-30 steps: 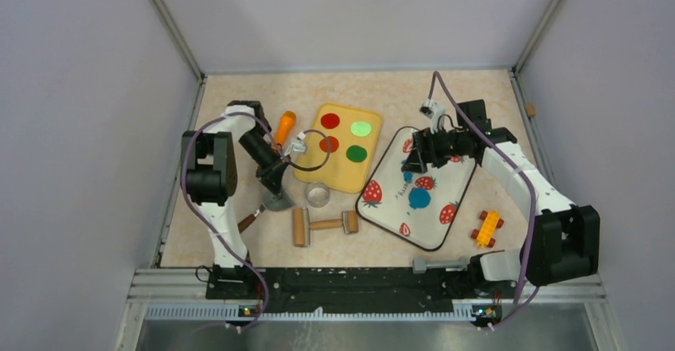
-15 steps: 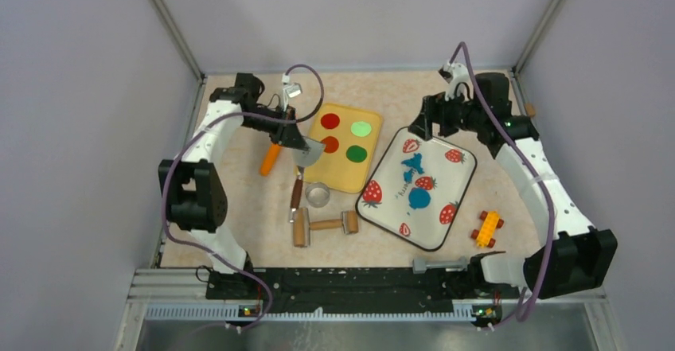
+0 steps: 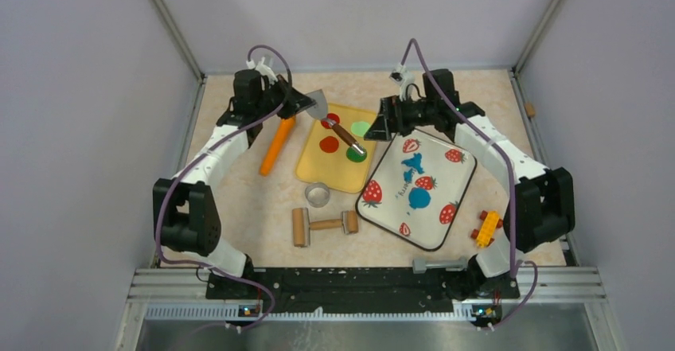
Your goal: Roll out the dumpling wrappers from the dough
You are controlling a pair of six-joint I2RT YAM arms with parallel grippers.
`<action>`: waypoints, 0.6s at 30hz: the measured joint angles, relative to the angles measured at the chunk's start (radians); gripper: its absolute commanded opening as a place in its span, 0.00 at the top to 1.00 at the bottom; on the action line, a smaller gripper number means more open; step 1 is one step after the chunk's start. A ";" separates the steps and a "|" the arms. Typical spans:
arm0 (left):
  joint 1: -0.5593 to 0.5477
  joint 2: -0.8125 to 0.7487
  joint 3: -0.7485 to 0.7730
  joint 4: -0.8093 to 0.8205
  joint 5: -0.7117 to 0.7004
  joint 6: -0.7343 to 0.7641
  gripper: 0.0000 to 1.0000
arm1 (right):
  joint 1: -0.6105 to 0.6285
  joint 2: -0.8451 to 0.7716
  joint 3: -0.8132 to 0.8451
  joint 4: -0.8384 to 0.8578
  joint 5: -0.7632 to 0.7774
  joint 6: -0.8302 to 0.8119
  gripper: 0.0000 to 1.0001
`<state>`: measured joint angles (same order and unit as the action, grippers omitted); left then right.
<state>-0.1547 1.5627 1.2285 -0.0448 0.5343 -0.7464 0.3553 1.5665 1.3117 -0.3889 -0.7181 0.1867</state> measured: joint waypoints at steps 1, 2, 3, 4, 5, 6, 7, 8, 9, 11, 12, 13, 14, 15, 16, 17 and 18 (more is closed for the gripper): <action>-0.013 0.000 -0.008 0.019 -0.020 -0.028 1.00 | 0.013 0.011 0.003 0.005 -0.014 0.005 0.08; -0.020 0.000 -0.017 0.037 -0.039 -0.055 1.00 | 0.025 0.021 0.007 0.008 -0.024 0.009 0.09; -0.036 0.000 -0.024 0.052 -0.050 -0.073 1.00 | 0.037 0.030 0.013 0.013 -0.034 0.016 0.10; -0.046 0.000 -0.032 0.067 -0.061 -0.092 1.00 | 0.048 0.036 0.016 0.019 -0.039 0.017 0.11; -0.054 0.000 -0.041 0.081 -0.070 -0.109 1.00 | 0.058 0.041 0.020 0.023 -0.044 0.017 0.12; -0.063 0.000 -0.051 0.095 -0.084 -0.127 1.00 | 0.067 0.043 0.021 0.029 -0.049 0.017 0.13; -0.070 0.000 -0.057 0.104 -0.092 -0.140 1.00 | 0.078 0.045 0.021 0.031 -0.056 0.017 0.15; -0.077 0.001 -0.063 0.109 -0.104 -0.154 1.00 | 0.088 0.046 0.021 0.031 -0.060 0.017 0.16; -0.081 0.001 -0.068 0.114 -0.113 -0.166 1.00 | 0.095 0.047 0.021 0.031 -0.062 0.016 0.17; -0.087 0.002 -0.073 0.119 -0.132 -0.188 1.00 | 0.110 0.047 0.021 0.032 -0.059 0.016 0.20; -0.089 0.002 -0.074 0.120 -0.136 -0.195 1.00 | 0.115 0.047 0.021 0.034 -0.055 0.014 0.22; -0.090 0.002 -0.074 0.121 -0.142 -0.202 1.00 | 0.121 0.047 0.021 0.038 -0.047 0.014 0.25; -0.092 0.002 -0.074 0.122 -0.148 -0.207 1.00 | 0.125 0.047 0.021 0.040 -0.039 0.013 0.28; -0.092 0.002 -0.074 0.123 -0.152 -0.211 1.00 | 0.129 0.047 0.021 0.042 -0.024 0.010 0.30; -0.094 0.002 -0.074 0.125 -0.158 -0.217 1.00 | 0.131 0.047 0.021 0.045 -0.008 0.006 0.32; -0.094 0.002 -0.075 0.126 -0.162 -0.221 1.00 | 0.133 0.047 0.021 0.045 0.009 0.001 0.34; -0.095 0.002 -0.077 0.128 -0.163 -0.225 1.00 | 0.134 0.047 0.021 0.044 0.026 -0.002 0.36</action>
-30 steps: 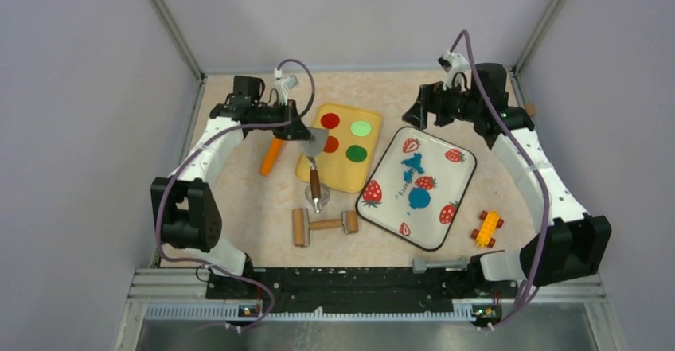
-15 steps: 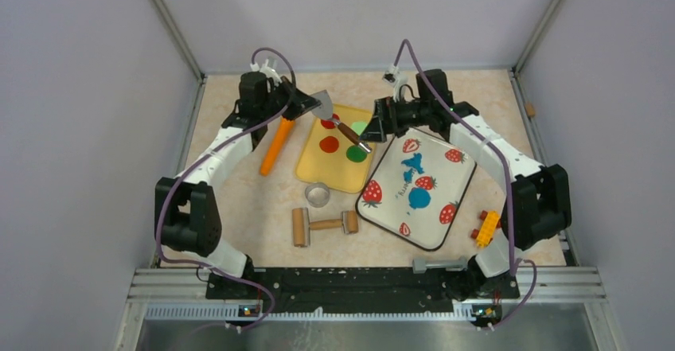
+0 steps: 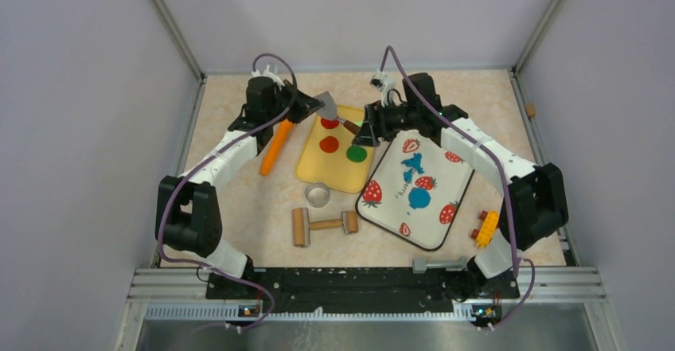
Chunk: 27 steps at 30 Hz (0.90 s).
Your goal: Roll out the dumpling wrappers from the dough
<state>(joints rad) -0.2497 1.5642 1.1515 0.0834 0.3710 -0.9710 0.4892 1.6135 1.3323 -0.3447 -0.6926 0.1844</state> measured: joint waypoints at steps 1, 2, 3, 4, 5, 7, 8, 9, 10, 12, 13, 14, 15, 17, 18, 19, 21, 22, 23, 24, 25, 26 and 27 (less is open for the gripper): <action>0.000 0.000 -0.002 0.000 -0.003 -0.003 1.00 | 0.002 0.000 0.000 0.000 0.020 -0.005 0.38; -0.001 0.000 -0.004 0.002 -0.004 -0.005 1.00 | 0.002 0.002 0.001 0.000 0.039 -0.010 0.40; -0.001 0.000 -0.008 0.005 -0.005 -0.008 1.00 | 0.003 0.004 0.004 -0.003 0.052 -0.014 0.41; -0.001 0.000 -0.011 0.008 -0.006 -0.009 1.00 | 0.004 0.006 0.006 -0.001 0.063 -0.018 0.41; -0.001 0.000 -0.014 0.009 -0.006 -0.011 1.00 | 0.006 0.007 0.007 -0.001 0.076 -0.023 0.41; -0.001 0.000 -0.020 0.012 -0.007 -0.014 1.00 | 0.010 0.012 0.010 0.001 0.093 -0.028 0.41; -0.001 0.000 -0.022 0.014 -0.007 -0.016 1.00 | 0.012 0.013 0.011 0.001 0.098 -0.030 0.41; -0.001 0.000 -0.024 0.015 -0.008 -0.018 1.00 | 0.014 0.014 0.011 0.000 0.102 -0.033 0.41; -0.001 0.000 -0.025 0.015 -0.010 -0.020 1.00 | 0.016 0.017 0.011 0.002 0.105 -0.035 0.42; -0.001 0.000 -0.027 0.017 -0.011 -0.023 1.00 | 0.021 0.023 0.011 0.001 0.111 -0.040 0.42; -0.001 0.000 -0.029 0.020 -0.011 -0.023 1.00 | 0.023 0.027 0.011 0.002 0.113 -0.043 0.43; -0.001 0.000 -0.029 0.022 -0.011 -0.023 1.00 | 0.025 0.034 0.013 0.002 0.116 -0.047 0.44; -0.001 0.000 -0.030 0.023 -0.010 -0.023 1.00 | 0.027 0.042 0.017 0.000 0.118 -0.051 0.45; -0.002 0.000 -0.030 0.026 -0.010 -0.023 1.00 | 0.031 0.058 0.026 0.001 0.126 -0.055 0.46; -0.003 0.000 -0.031 0.029 -0.011 -0.022 1.00 | 0.032 0.064 0.027 0.002 0.131 -0.056 0.47; -0.004 0.000 -0.033 0.031 -0.010 -0.022 1.00 | 0.032 0.070 0.029 0.000 0.137 -0.059 0.47; -0.007 0.000 -0.036 0.035 -0.011 -0.022 1.00 | 0.032 0.073 0.031 0.000 0.145 -0.063 0.47; -0.008 0.000 -0.040 0.037 -0.011 -0.022 1.00 | 0.032 0.073 0.031 0.000 0.147 -0.064 0.47; -0.008 0.000 -0.043 0.039 -0.010 -0.022 1.00 | 0.032 0.073 0.031 0.001 0.147 -0.068 0.46; -0.009 0.000 -0.046 0.039 -0.011 -0.022 1.00 | 0.032 0.073 0.031 0.002 0.148 -0.070 0.45; -0.010 0.000 -0.049 0.039 -0.011 -0.022 1.00 | 0.032 0.073 0.031 0.001 0.148 -0.071 0.44; -0.010 0.000 -0.051 0.038 -0.010 -0.022 1.00 | 0.032 0.073 0.031 0.001 0.149 -0.071 0.43; -0.011 0.000 -0.052 0.038 -0.011 -0.022 1.00 | 0.032 0.073 0.031 0.001 0.149 -0.072 0.44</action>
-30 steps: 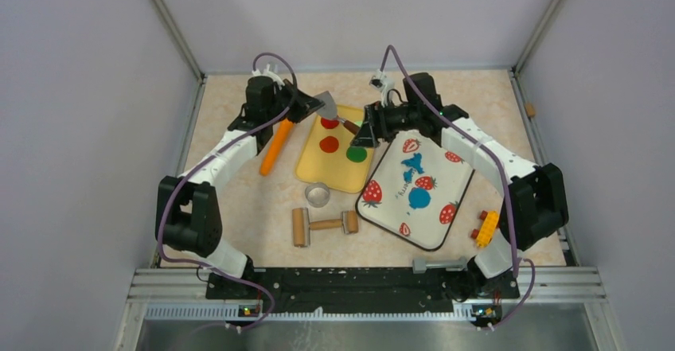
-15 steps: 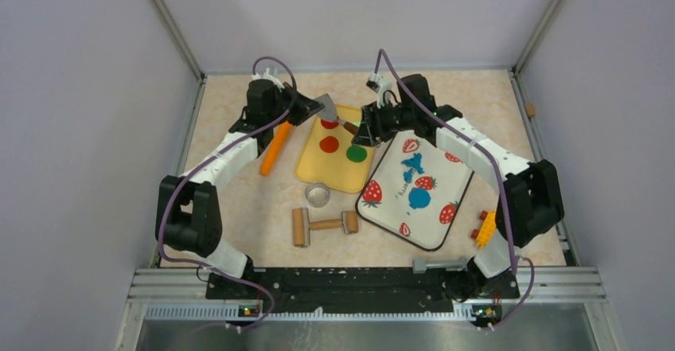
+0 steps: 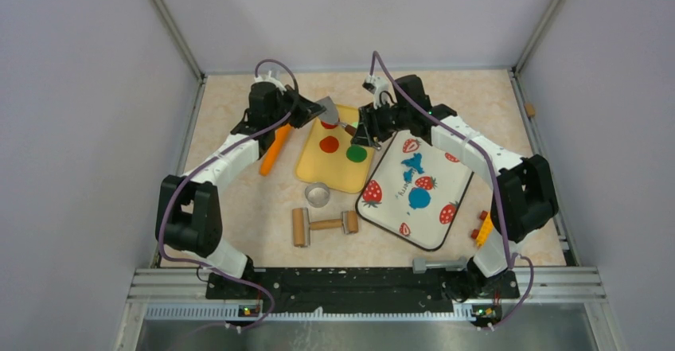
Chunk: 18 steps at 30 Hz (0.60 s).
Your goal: Roll out the dumpling wrappers from the dough
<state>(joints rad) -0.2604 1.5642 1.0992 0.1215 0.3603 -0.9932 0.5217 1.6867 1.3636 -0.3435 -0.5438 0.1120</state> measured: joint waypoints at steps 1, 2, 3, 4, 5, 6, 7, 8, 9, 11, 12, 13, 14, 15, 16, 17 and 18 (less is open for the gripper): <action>-0.001 0.000 0.000 0.000 0.000 0.000 1.00 | 0.000 0.000 0.000 0.000 0.000 -0.002 0.44; -0.001 0.000 0.000 0.000 0.000 0.000 1.00 | 0.000 0.000 0.001 0.000 0.000 -0.005 0.45; -0.001 0.000 0.000 0.001 0.000 0.000 1.00 | 0.000 0.000 0.002 -0.001 0.001 -0.007 0.46; -0.002 0.000 0.000 0.002 0.000 0.000 1.00 | 0.000 0.000 0.005 -0.002 0.002 -0.009 0.47; -0.002 0.000 0.000 0.002 0.000 0.000 1.00 | 0.000 0.000 0.007 0.000 0.002 -0.014 0.48; -0.002 0.000 0.000 0.002 0.000 0.000 1.00 | 0.000 0.000 0.012 -0.002 0.003 -0.016 0.50; -0.003 0.000 0.000 0.002 0.000 0.000 1.00 | 0.000 0.000 0.014 0.002 0.003 -0.021 0.50; -0.003 0.000 0.000 0.003 -0.002 0.000 1.00 | 0.000 0.000 0.015 0.002 0.003 -0.026 0.47; -0.005 0.000 -0.001 0.004 -0.004 0.000 1.00 | 0.000 0.000 0.016 0.000 0.002 -0.029 0.43; -0.006 0.000 -0.002 0.008 -0.006 0.000 1.00 | 0.000 0.002 0.018 -0.002 0.003 -0.040 0.38; -0.008 0.000 -0.002 0.008 -0.006 0.000 1.00 | 0.000 0.003 0.018 -0.002 0.005 -0.041 0.38; -0.009 0.000 -0.002 0.009 -0.006 0.000 1.00 | 0.000 0.004 0.018 -0.002 0.006 -0.045 0.39; -0.010 0.000 -0.002 0.011 -0.006 0.001 1.00 | 0.000 0.005 0.018 -0.003 0.007 -0.049 0.40; -0.012 0.000 -0.002 0.014 -0.005 0.001 1.00 | 0.000 0.008 0.019 -0.004 0.008 -0.051 0.42; -0.013 0.000 -0.002 0.018 -0.005 0.001 1.00 | 0.000 0.010 0.019 -0.004 0.008 -0.052 0.44; -0.014 0.000 -0.002 0.020 -0.003 0.001 1.00 | 0.000 0.013 0.019 -0.005 0.009 -0.053 0.46; -0.014 0.000 -0.002 0.023 -0.003 0.001 1.00 | 0.000 0.017 0.019 -0.005 0.008 -0.054 0.50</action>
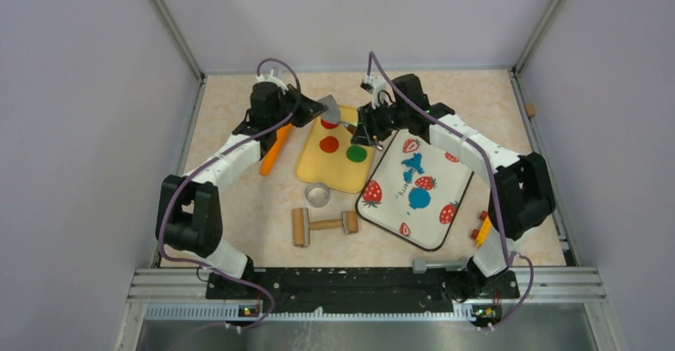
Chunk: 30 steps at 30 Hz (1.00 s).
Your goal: Roll out the dumpling wrappers from the dough
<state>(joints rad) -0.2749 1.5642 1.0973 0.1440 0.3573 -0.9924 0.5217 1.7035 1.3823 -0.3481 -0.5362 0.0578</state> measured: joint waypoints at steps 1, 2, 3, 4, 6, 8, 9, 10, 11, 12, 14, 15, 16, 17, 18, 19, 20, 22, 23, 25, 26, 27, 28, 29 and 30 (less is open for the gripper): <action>-0.001 0.000 0.000 0.004 -0.001 0.003 1.00 | 0.000 0.004 0.000 0.000 -0.002 -0.002 0.55; -0.001 0.000 0.000 0.006 -0.003 0.006 1.00 | 0.000 0.009 0.001 0.001 -0.005 -0.002 0.63; -0.001 0.001 0.000 0.006 -0.004 0.009 1.00 | 0.000 0.013 0.002 0.001 -0.008 -0.004 0.73; -0.001 0.003 0.000 0.006 -0.005 0.011 1.00 | 0.000 0.018 0.007 -0.002 -0.013 -0.003 0.84; -0.001 0.009 0.000 0.011 -0.008 0.011 0.85 | 0.002 0.023 0.014 -0.004 -0.016 -0.014 1.00; 0.000 0.014 0.000 0.014 -0.008 0.011 0.63 | 0.001 0.025 0.018 -0.015 -0.015 -0.029 1.00; -0.001 0.016 0.000 0.014 -0.007 0.019 0.53 | 0.001 0.026 0.024 -0.028 -0.010 -0.048 1.00; -0.001 0.016 -0.001 0.014 -0.007 0.016 0.48 | 0.001 0.026 0.031 -0.047 -0.006 -0.069 1.00; -0.001 0.016 -0.001 0.015 -0.006 0.030 0.45 | -0.004 0.026 0.042 -0.079 -0.005 -0.103 1.00; -0.001 0.016 -0.001 0.020 -0.005 0.035 0.43 | -0.011 0.026 0.055 -0.109 -0.005 -0.138 1.00; -0.001 0.016 -0.001 0.022 0.000 0.052 0.41 | -0.029 0.024 0.075 -0.172 -0.010 -0.216 1.00; -0.001 0.016 -0.001 0.023 0.005 0.063 0.40 | -0.045 0.019 0.081 -0.206 -0.013 -0.260 1.00; -0.001 0.016 -0.001 0.024 0.013 0.078 0.39 | -0.068 0.013 0.087 -0.251 -0.014 -0.313 1.00; 0.000 0.016 -0.001 0.023 0.021 0.093 0.39 | -0.092 0.005 0.090 -0.296 -0.013 -0.364 1.00; 0.000 0.016 -0.001 0.023 0.029 0.111 0.39 | -0.123 -0.007 0.091 -0.352 -0.008 -0.430 1.00; 0.000 0.015 -0.001 0.023 0.037 0.128 0.39 | -0.151 -0.021 0.091 -0.406 -0.001 -0.491 1.00; 0.000 0.015 -0.002 0.024 0.045 0.140 0.39 | -0.180 -0.039 0.091 -0.471 0.011 -0.563 1.00; 0.000 0.012 -0.005 0.024 0.063 0.179 0.40 | -0.237 -0.087 0.079 -0.587 0.040 -0.703 1.00; 0.000 0.009 -0.008 0.024 0.074 0.196 0.40 | -0.263 -0.122 0.057 -0.636 0.060 -0.779 1.00; 0.000 0.006 -0.010 0.022 0.092 0.224 0.40 | -0.308 -0.204 0.000 -0.752 0.107 -0.932 1.00; 0.000 0.006 -0.010 0.022 0.103 0.237 0.40 | -0.325 -0.241 -0.029 -0.811 0.131 -0.998 1.00; 0.000 0.006 -0.010 0.022 0.115 0.249 0.41 | -0.343 -0.278 -0.061 -0.876 0.162 -1.064 1.00; 0.000 0.006 -0.010 0.022 0.125 0.259 0.41 | -0.356 -0.306 -0.090 -0.924 0.191 -1.116 1.00; 0.000 0.006 -0.010 0.020 0.135 0.271 0.41 | -0.368 -0.331 -0.121 -0.966 0.219 -1.160 1.00; -0.002 0.006 -0.010 0.017 0.143 0.287 0.41 | -0.379 -0.355 -0.159 -1.008 0.256 -1.207 1.00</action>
<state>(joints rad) -0.2764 1.5703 1.0878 0.1608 0.5003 -0.7055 0.1425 1.3483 1.2232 -1.3563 -0.2806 -1.1488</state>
